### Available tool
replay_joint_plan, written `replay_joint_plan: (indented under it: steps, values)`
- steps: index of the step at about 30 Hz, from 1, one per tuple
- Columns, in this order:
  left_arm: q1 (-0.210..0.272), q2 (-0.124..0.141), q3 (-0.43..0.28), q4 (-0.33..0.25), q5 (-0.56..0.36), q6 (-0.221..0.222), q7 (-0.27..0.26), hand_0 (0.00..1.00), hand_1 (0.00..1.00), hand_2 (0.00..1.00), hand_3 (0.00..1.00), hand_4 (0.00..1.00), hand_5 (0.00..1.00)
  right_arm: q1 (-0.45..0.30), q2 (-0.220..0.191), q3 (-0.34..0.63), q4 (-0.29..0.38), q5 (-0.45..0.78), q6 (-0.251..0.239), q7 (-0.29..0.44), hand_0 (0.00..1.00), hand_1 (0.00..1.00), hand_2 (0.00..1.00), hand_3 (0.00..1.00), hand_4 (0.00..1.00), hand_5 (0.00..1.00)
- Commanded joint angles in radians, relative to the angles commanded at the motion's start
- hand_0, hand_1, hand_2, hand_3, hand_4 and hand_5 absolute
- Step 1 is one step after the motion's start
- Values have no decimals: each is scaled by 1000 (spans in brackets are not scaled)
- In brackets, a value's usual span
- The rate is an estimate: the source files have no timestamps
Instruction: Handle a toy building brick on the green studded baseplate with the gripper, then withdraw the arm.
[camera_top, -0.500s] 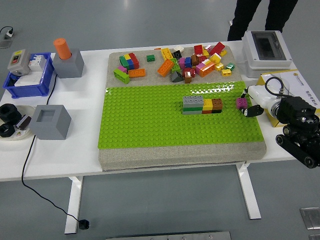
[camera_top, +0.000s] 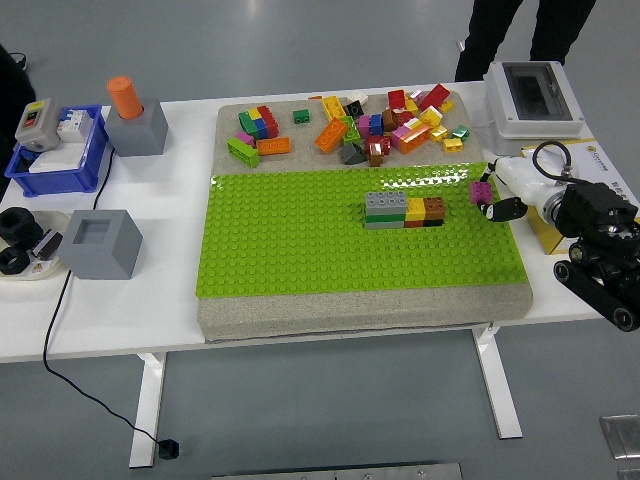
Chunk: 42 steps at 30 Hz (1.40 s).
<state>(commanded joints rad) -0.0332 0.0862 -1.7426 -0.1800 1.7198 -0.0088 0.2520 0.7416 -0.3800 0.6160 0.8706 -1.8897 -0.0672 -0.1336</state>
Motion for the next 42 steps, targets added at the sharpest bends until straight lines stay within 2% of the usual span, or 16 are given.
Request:
replay_joint_plan:
  steps: [5,9,21,42]
  values:
    - [0,1,-2,0,1,0,-1,787,804,770,439,998,867,-7,-6,6,97,2,-2,-8,779,791,826,572,595,268]
    - [0,1,-5,0,2,-1,-2,787,804,770,439,998,867,-6,4,-14,129,11,-3,-9,779,791,826,572,595,268]
    - [-1,1,-2,0,-1,-1,-2,787,805,770,438,998,871,-6,39,-41,118,20,-5,-6,778,792,828,572,607,279]
    - [-1,2,-1,0,-2,-1,-3,787,805,770,436,998,876,3,71,-42,91,14,-8,-2,779,792,828,577,621,296]
